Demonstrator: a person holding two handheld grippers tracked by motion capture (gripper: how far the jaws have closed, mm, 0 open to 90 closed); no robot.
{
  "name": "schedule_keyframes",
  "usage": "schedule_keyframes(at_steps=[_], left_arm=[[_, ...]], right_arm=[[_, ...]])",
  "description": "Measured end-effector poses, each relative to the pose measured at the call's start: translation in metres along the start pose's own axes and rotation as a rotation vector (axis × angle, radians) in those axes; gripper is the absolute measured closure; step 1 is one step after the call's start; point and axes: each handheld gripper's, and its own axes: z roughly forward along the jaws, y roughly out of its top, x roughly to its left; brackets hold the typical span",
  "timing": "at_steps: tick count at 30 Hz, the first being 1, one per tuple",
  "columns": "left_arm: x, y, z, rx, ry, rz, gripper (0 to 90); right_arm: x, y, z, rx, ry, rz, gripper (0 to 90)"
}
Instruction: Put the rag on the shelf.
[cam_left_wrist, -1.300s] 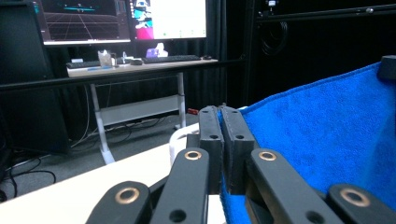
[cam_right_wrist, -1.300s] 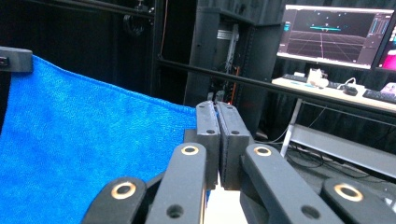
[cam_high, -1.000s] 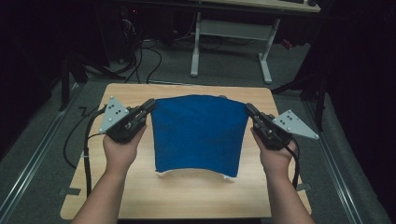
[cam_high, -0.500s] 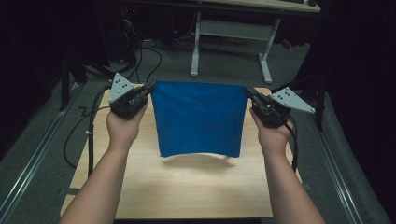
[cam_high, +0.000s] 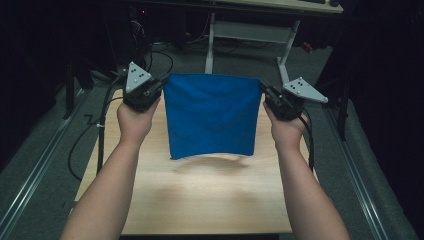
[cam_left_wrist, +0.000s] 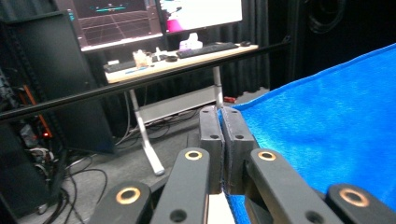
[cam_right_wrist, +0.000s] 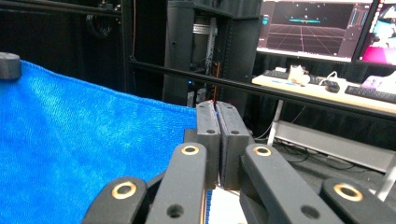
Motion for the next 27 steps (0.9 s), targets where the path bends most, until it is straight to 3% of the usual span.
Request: schedule_keyframes(at_steps=[9,15,17,23,27], left_arm=[[0.012,0.001,0.016,0.009,0.023,-0.021,88.7],[0.016,0.004,0.020,0.007,0.042,-0.005,88.7],[0.017,0.001,0.024,0.022,0.042,-0.001,88.7],[0.018,-0.016,0.046,0.090,0.047,-0.015,88.7],[0.019,-0.032,0.060,0.151,0.045,-0.023,88.7]], right_arm=[[-0.012,0.005,0.015,0.015,-0.026,0.008,89.6],[-0.021,0.005,0.027,0.044,-0.035,0.015,89.5],[-0.024,0.002,0.032,0.070,-0.029,0.031,89.6],[-0.028,-0.012,0.046,0.144,-0.047,-0.002,89.6],[-0.032,-0.023,0.056,0.197,-0.041,0.013,89.5]])
